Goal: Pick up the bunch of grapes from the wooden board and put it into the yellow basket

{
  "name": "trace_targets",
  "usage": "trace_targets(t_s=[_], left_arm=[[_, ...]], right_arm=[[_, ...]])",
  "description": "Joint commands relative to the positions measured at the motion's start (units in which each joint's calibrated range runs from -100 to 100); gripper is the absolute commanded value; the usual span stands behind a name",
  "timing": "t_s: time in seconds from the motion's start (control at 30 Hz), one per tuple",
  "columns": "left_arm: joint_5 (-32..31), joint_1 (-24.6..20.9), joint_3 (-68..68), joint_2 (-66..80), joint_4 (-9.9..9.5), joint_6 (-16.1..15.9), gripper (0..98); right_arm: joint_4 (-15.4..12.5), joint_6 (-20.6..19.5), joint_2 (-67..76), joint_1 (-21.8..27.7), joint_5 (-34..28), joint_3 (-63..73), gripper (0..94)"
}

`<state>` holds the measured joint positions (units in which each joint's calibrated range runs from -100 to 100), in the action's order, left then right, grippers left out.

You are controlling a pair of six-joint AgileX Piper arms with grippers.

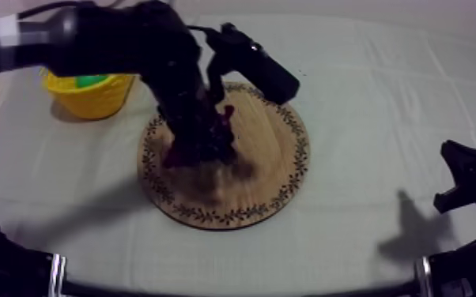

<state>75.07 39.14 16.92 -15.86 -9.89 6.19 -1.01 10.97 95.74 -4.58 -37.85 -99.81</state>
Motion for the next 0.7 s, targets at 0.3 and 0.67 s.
trace_targets(t_s=[0.3, 0.67], left_arm=[[0.99, -10.22, 2.68, 22.72, -4.74, -0.26, 61.4], [-13.71, -22.07, 0.55, 22.7, -10.31, 0.63, 59.7]], right_arm=[[0.01, -0.02, 0.01, -0.02, 0.03, 0.03, 0.4], [0.01, -0.01, 0.01, -0.02, 0.03, 0.03, 0.4]])
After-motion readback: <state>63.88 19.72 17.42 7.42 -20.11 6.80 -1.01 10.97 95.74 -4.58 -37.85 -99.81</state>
